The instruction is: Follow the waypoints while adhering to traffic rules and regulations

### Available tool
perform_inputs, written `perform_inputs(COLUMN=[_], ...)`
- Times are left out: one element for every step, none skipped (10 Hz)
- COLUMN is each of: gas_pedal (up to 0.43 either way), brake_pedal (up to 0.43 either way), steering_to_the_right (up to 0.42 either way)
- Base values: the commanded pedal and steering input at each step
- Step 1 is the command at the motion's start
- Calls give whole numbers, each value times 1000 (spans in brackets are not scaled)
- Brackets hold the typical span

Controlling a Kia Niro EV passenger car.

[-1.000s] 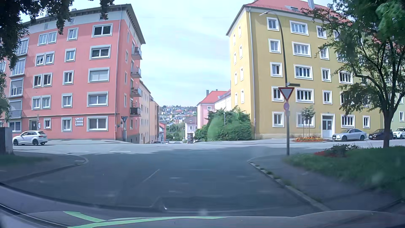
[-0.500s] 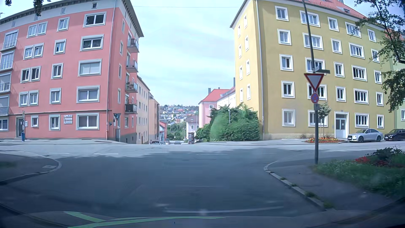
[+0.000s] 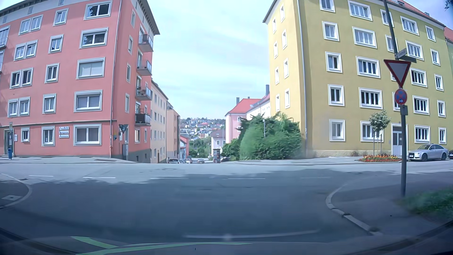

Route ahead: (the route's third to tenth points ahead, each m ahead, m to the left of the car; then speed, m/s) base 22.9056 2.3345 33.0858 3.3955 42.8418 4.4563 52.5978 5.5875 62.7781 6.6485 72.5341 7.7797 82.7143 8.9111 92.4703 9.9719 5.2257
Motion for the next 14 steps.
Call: perform_inputs(gas_pedal=[0,0,0,0,0,0,0,0,0,0,0,0,0,0], brake_pedal=[274,274,274,274,274,274,274,274,274,274,274,274,274,274], steering_to_the_right=[-39,-44,-47,-51,-57,-61,-63,-63,-60,-55,-49,-46,-43,-39])
